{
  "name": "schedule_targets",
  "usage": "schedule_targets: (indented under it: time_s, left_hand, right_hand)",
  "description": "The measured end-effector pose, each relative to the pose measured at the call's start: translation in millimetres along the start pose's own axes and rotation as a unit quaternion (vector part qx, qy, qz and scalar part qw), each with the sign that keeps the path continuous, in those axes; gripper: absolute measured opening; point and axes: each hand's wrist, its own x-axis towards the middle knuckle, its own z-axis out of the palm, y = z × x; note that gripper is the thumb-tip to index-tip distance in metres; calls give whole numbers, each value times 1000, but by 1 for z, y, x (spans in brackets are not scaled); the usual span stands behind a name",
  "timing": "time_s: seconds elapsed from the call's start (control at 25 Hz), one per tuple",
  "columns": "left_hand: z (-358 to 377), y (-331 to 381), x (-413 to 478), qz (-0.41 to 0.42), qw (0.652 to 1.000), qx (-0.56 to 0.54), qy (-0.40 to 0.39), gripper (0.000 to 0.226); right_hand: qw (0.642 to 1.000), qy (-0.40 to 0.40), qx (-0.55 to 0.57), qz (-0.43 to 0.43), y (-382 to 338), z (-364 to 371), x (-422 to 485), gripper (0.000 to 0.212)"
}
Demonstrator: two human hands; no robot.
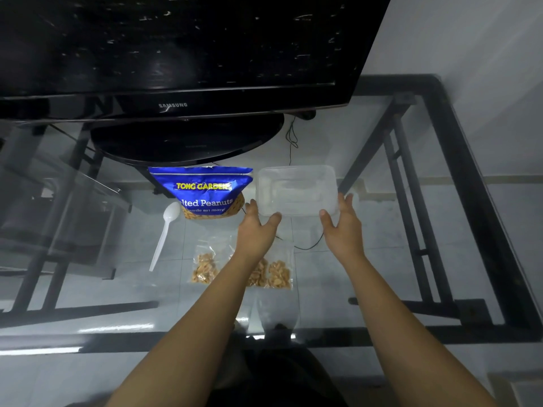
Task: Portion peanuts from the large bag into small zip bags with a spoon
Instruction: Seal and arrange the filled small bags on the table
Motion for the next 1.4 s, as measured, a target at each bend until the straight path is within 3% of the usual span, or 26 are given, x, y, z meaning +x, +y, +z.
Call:
schedule_targets:
  time_s: [0.2, 0.36, 0.4, 0.48, 0.56, 0.64, 0.84, 1.08, 1.2, 1.28, 1.4]
  left_hand:
    - [4, -1, -25, 43, 984, -92, 149, 50]
    - [4, 3, -21, 14, 970, -233, 75, 40]
    - [4, 6, -17, 23, 976, -209, 64, 40]
    - [3, 12, -6, 68, 991, -60, 97, 43]
    - [-1, 11, 11, 91, 983, 77, 143, 43]
    - [-3, 10, 24, 72, 979, 127, 140, 38]
    - [0, 7, 33, 76, 970, 162, 163, 27]
    - [-1, -3, 37, 93, 972, 154, 154, 28]
    - [-5, -10, 24, 116, 972, 149, 140, 21]
    - [-13, -22, 3, 145, 968, 154, 138, 27]
    - [-29, -56, -31, 167, 946, 227, 159, 38]
  right_hand:
    - [995, 61, 80, -28, -12, -16, -34, 55]
    - [943, 44, 319, 80, -21, -44, -25, 52]
    - [932, 37, 347, 97, -22, -54, -19, 57]
    - [925, 40, 361, 110, -19, -71, -8, 63]
    - [903, 73, 405, 123, -13, -83, -2, 63]
    - [885, 116, 431, 129, -1, -87, 2, 66]
    - [893, 168, 377, 178, 39, -63, 3, 66]
    - [954, 169, 156, 190, 60, -52, 6, 64]
    - [974, 159, 14, 159, 60, -53, 0, 65]
    - [983, 152, -11, 101, 53, -45, -18, 59]
    - [1000, 28, -15, -3, 35, -7, -58, 46]
